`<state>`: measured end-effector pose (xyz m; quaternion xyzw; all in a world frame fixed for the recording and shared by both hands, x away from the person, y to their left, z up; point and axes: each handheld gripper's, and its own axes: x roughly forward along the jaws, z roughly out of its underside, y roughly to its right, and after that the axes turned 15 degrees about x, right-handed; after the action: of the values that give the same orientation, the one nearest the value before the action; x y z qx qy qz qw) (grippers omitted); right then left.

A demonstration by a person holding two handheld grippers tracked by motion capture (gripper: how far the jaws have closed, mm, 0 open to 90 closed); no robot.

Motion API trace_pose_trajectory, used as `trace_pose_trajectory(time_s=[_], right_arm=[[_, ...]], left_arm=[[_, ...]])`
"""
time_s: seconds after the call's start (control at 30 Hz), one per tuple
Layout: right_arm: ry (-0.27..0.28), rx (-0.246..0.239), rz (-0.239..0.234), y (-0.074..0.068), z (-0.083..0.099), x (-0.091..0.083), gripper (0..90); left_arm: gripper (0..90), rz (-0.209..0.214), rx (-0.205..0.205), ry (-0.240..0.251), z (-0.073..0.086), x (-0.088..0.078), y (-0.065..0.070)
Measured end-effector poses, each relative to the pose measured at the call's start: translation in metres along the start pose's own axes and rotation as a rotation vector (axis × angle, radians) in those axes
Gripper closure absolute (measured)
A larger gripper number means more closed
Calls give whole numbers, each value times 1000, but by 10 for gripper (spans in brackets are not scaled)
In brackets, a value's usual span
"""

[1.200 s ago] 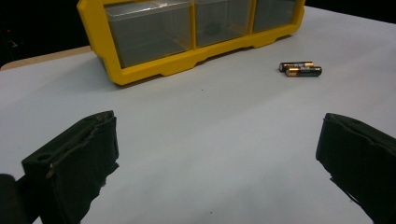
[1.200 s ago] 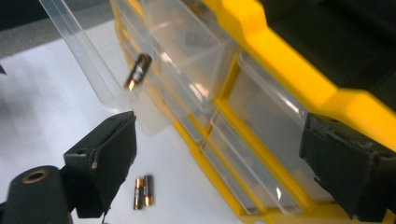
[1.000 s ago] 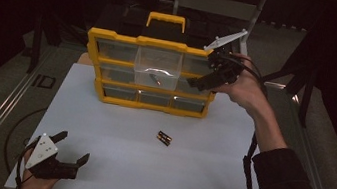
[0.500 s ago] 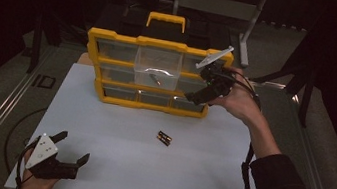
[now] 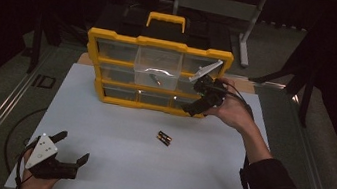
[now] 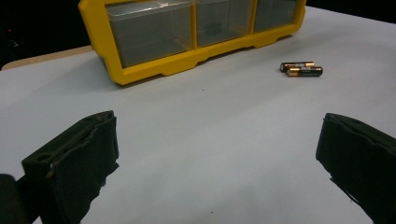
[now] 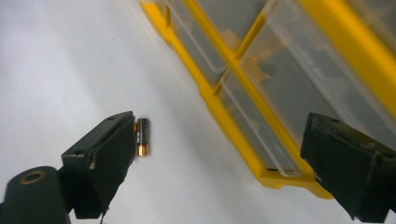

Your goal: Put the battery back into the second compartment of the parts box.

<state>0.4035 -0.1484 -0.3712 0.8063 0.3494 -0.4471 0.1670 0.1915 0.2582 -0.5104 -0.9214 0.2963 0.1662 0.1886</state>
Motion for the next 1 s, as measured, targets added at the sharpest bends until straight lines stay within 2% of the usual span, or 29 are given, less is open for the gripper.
trace_pose_trajectory(time_s=[0.43,0.57,1.0], right_arm=[[-25,-20,-4,-10,15,27,102],[-46,-37,-5,-15,21,40,101],[-71,-40,-20,-23,32,68,116]], left_arm=[[1,-9,1,2,0,-1,0],[1,-9,-1,0,0,-1,-1],[1,-5,0,3,0,0,0]])
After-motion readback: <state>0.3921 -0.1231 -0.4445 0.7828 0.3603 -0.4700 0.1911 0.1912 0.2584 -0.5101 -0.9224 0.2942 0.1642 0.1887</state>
